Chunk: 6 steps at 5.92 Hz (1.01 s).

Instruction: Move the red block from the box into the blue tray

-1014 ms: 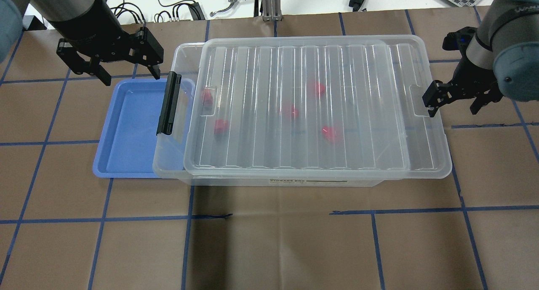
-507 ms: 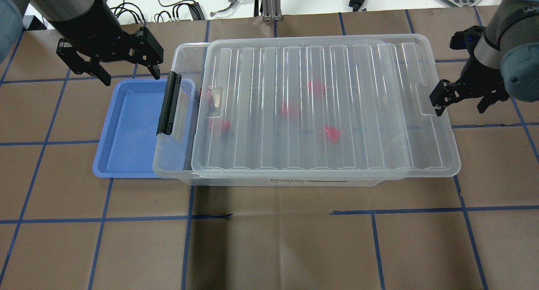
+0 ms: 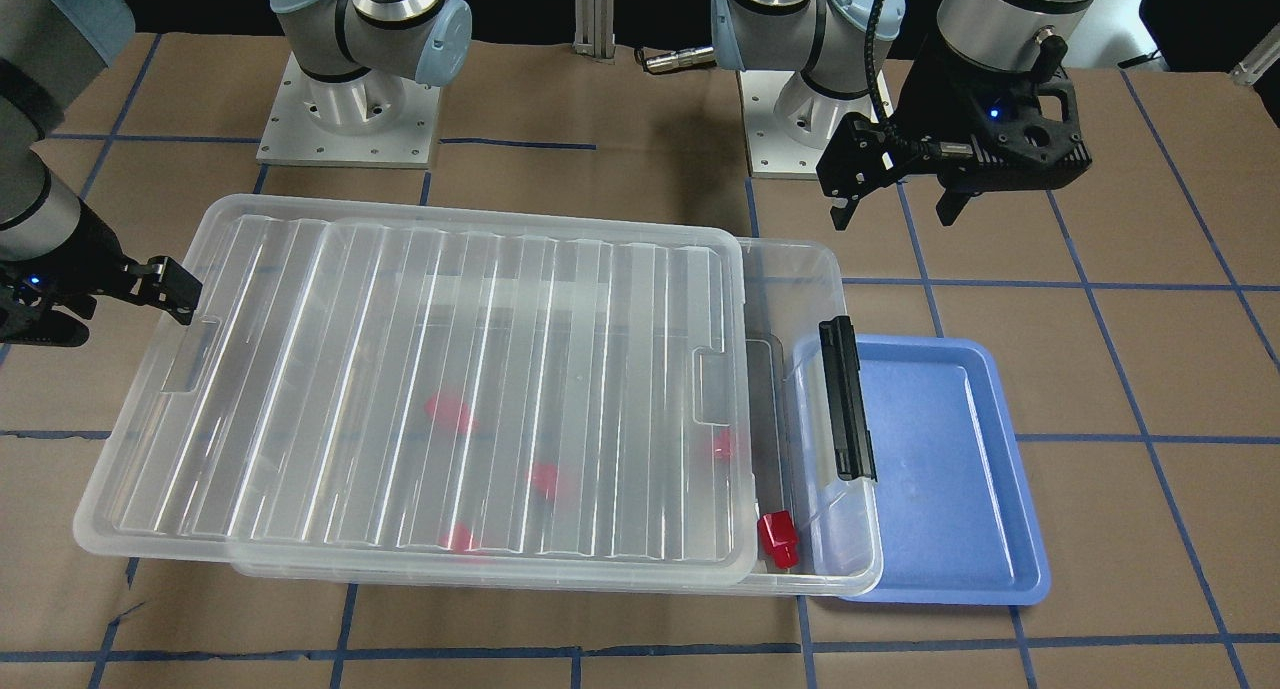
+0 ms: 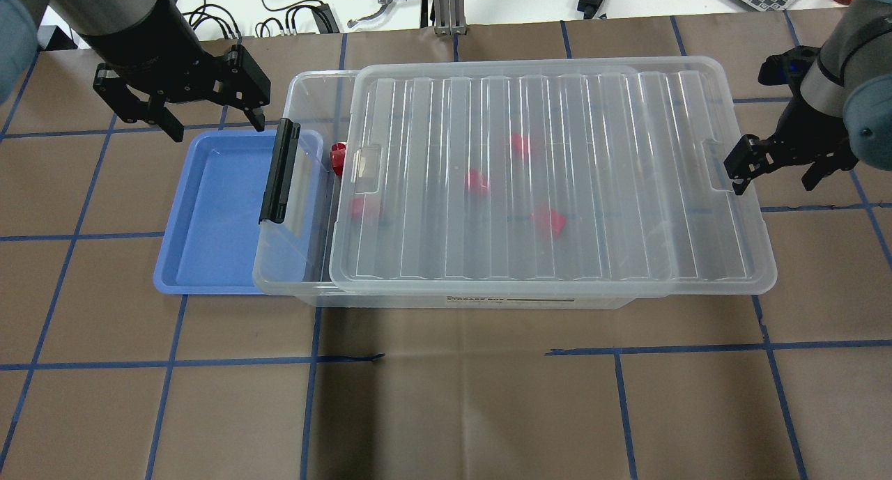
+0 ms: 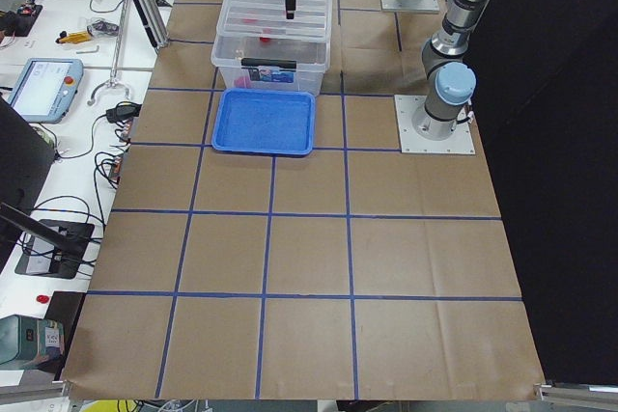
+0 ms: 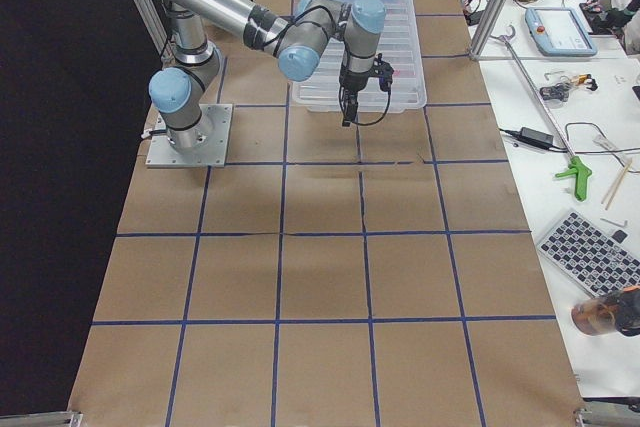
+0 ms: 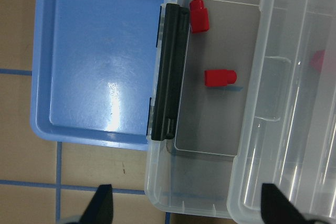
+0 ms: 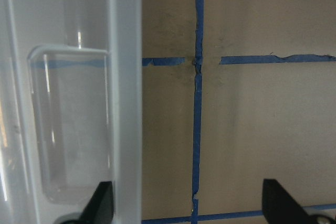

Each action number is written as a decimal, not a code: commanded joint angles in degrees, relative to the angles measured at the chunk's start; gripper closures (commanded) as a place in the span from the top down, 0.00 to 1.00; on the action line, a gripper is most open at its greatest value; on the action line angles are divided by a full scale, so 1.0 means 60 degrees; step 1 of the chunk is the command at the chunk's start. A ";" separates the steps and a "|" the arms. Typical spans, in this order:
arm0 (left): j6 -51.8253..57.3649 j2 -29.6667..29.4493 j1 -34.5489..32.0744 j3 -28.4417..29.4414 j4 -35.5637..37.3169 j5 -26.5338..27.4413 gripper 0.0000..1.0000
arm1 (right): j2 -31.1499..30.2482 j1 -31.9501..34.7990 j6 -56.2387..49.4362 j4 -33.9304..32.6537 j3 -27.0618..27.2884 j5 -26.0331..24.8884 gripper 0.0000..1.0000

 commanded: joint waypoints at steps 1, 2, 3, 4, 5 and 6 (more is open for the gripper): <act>0.0062 0.0000 -0.0029 0.0134 -0.0014 -0.0039 0.98 | -0.0004 -0.0358 -0.0403 -0.0008 -0.0010 -0.0068 1.00; 0.0788 -0.0029 -0.0014 0.0150 -0.0029 -0.0040 0.98 | -0.0004 -0.0548 -0.0723 -0.0023 -0.0025 -0.0096 1.00; 0.1404 -0.0015 -0.0174 0.0107 -0.0145 -0.0069 0.99 | -0.0004 -0.0652 -0.0755 -0.0037 -0.0054 -0.0198 1.00; 0.2048 0.0000 -0.0219 0.0048 -0.0175 -0.0069 0.99 | 0.0011 -0.0667 -0.0973 -0.0356 -0.0011 -0.0228 1.00; 0.2533 0.0000 -0.0190 0.0004 -0.0176 -0.0069 0.99 | 0.0011 -0.0740 -0.1091 -0.0374 -0.0010 -0.0388 1.00; 0.3176 -0.0029 -0.0277 0.0033 -0.0176 -0.0054 0.98 | 0.0011 -0.0871 -0.1121 -0.0389 -0.0010 -0.0419 1.00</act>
